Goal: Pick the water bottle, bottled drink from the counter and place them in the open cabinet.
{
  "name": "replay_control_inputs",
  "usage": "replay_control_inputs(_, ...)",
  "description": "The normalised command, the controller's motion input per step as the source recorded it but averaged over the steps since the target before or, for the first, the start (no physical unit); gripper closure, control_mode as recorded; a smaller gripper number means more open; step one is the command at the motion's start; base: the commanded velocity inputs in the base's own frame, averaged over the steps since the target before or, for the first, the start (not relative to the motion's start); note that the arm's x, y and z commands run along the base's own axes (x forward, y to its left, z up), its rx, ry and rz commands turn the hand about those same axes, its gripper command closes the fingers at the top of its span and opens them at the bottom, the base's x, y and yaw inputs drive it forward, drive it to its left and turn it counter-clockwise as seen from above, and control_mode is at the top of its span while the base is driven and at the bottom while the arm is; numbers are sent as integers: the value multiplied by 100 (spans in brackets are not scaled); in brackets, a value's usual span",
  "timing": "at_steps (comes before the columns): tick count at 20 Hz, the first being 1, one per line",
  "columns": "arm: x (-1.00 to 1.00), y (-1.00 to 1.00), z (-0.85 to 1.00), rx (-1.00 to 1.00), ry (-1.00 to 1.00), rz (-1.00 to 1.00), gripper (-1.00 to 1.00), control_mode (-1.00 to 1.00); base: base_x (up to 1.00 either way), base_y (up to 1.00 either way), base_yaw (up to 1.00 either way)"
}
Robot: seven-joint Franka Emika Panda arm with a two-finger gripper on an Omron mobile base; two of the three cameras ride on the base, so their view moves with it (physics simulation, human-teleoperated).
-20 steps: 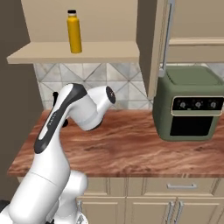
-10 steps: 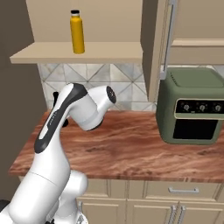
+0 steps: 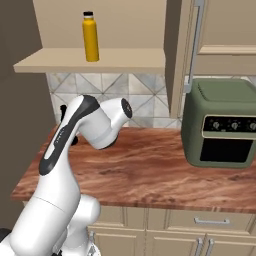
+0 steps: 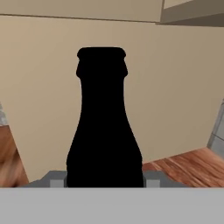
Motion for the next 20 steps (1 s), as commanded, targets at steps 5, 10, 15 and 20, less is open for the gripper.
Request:
replay_control_inputs(5, 0, 0, 0, 0, 0, 0, 100, 100, 3, -1, 1)
replay_control_inputs(10, 0, 0, 0, 0, 0, 0, 100, 100, 0, 0, 0)
replay_control_inputs(15, 0, 0, 0, 0, 0, 0, 100, 100, 0, 0, 0)
replay_control_inputs(20, 0, 0, 0, 0, 0, 0, 100, -100, 0, 0, 0)
